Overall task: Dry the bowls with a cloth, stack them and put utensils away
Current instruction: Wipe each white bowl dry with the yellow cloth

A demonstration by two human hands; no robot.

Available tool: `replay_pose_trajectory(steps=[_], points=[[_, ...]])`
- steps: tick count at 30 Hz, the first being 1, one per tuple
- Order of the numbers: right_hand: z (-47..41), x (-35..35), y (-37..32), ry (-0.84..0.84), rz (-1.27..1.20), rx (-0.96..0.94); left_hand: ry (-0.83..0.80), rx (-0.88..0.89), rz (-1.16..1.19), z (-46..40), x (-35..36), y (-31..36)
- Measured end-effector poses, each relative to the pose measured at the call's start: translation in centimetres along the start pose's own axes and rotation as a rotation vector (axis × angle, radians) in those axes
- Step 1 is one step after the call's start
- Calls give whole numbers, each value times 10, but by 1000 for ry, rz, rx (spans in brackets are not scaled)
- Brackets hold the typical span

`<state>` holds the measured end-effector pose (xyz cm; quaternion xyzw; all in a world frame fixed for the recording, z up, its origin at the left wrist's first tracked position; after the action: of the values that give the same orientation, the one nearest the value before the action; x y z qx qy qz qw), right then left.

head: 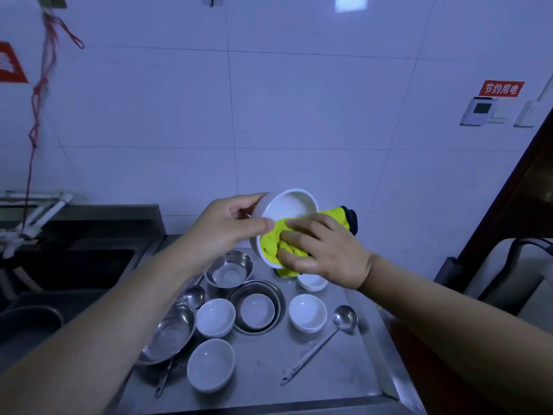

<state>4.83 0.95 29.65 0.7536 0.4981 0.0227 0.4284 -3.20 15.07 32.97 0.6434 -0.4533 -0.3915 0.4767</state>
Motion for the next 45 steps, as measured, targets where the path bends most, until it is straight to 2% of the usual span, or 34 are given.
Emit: replay_pose_trajectory(steps=[5,7,9,10,13,15,17,19,21,24,26,30,32,34,36,39,41,43,45], points=[[-7,8,-15,-101,-255,600,119,59,126,7,12,-24],[-11,9,-24,-95,-356,713,142,70,117,6,9,-24],[-10,7,-25,-73,-359,676,111,76,63,5,6,-18],[-9,5,-23,-60,-315,585,84,78,16,4,4,-15],[0,4,-13,-17,-97,118,-58,23,-97,0,-2,-5],[4,7,-4,1,-22,-56,-114,-13,-110,-6,-4,-1],[3,10,3,3,-28,35,-26,-7,-75,-12,-7,-3],[2,11,4,-15,-102,282,60,39,-24,-11,-4,-8],[1,14,-4,-38,-257,546,82,84,29,-7,6,-16],[-1,18,-19,-37,-454,763,122,90,37,-7,8,-19],[0,17,-19,-49,-418,698,94,76,-46,-9,5,-16],[8,20,-3,-40,-124,179,-52,44,-177,-16,0,-6],[10,23,7,6,-19,14,-99,11,-181,-23,-3,-2],[8,25,14,28,-10,79,-56,19,-130,-29,-6,-2],[5,26,14,-1,-95,306,27,59,-63,-30,-4,-8],[1,30,0,-18,-435,734,106,118,-60,-23,5,-23],[-1,33,-12,14,-602,882,161,121,-73,-21,6,-27],[2,34,-15,-4,-599,838,171,90,-81,-21,5,-27],[7,33,-9,-57,-460,634,141,64,-95,-21,2,-26]])
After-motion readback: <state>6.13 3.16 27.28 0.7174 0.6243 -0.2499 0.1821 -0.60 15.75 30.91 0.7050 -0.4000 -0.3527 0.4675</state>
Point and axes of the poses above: each hand's wrist, its own z-axis away from the middle knuckle, its own x-axis out of the palm, y = z × x, the point moved 5 cm from there along -z, towards the middle knuckle, and after that the axes turned 5 degrees about z, right-handed, at the moved point
